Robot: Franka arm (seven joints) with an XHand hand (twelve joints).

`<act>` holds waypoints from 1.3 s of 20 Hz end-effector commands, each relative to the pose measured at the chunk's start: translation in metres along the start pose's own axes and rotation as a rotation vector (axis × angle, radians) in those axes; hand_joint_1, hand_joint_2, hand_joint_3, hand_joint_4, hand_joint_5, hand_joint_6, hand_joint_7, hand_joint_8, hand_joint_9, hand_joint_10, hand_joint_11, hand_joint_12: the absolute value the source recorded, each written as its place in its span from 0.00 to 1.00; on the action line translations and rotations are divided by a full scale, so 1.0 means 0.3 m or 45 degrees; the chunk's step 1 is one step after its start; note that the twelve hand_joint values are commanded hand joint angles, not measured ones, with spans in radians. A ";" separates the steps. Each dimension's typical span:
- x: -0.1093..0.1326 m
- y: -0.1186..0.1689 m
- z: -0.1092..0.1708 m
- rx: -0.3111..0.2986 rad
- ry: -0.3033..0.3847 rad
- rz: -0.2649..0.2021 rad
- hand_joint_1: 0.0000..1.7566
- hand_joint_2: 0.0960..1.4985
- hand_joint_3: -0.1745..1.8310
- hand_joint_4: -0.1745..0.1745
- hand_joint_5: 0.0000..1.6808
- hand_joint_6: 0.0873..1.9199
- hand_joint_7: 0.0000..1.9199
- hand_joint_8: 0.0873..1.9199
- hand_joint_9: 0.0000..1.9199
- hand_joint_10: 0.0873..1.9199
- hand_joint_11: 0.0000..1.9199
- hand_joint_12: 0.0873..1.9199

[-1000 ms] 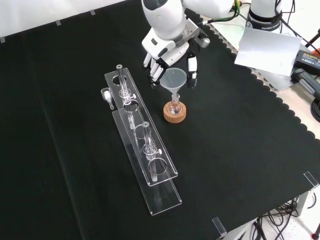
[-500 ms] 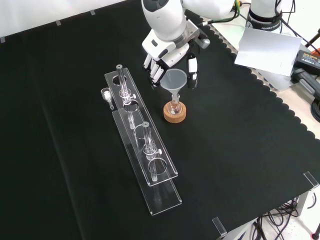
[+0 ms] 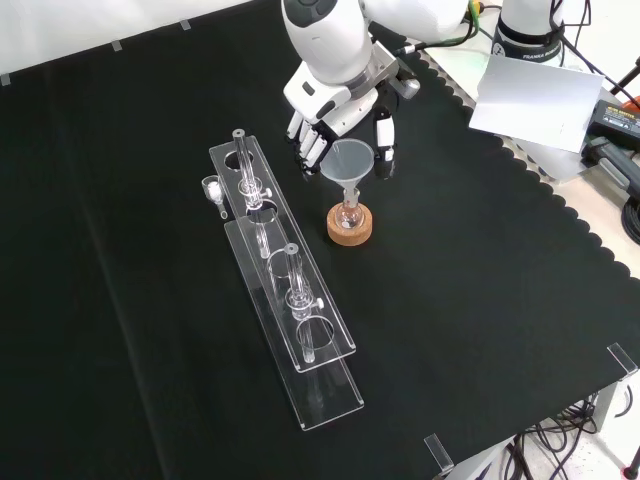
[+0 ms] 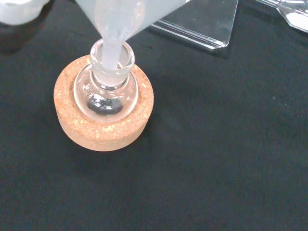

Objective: Place the funnel on the round-bottom flask.

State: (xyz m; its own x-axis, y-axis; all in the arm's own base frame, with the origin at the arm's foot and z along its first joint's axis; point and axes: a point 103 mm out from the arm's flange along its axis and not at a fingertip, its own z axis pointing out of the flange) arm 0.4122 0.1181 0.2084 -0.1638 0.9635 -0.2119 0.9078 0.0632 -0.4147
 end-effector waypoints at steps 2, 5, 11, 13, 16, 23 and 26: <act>0.000 0.003 0.005 0.010 0.003 0.000 0.47 0.43 0.40 0.40 0.36 0.41 0.28 0.37 0.42 0.24 0.30 0.66; 0.000 0.006 0.006 0.016 0.008 -0.001 0.47 0.43 0.40 0.39 0.33 0.39 0.24 0.37 0.38 0.26 0.29 0.66; 0.001 0.009 0.007 0.020 0.005 0.000 0.47 0.42 0.40 0.38 0.29 0.37 0.20 0.36 0.35 0.26 0.28 0.66; 0.002 0.010 0.007 0.023 0.006 -0.001 0.46 0.42 0.40 0.37 0.29 0.36 0.20 0.36 0.35 0.27 0.27 0.66; 0.004 0.012 0.006 0.024 0.013 -0.007 0.46 0.42 0.40 0.37 0.28 0.35 0.19 0.36 0.34 0.28 0.27 0.66; 0.049 0.013 0.020 0.032 0.002 -0.024 0.45 0.41 0.40 0.36 0.27 0.34 0.19 0.36 0.34 0.28 0.27 0.67; 0.066 0.008 0.018 0.026 0.006 -0.035 0.45 0.41 0.40 0.36 0.28 0.33 0.19 0.36 0.33 0.29 0.27 0.67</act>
State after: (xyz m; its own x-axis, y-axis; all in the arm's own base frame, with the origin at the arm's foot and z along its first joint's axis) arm 0.4108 0.1317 0.1989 -0.1825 0.9626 -0.2004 0.8946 0.0781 -0.4399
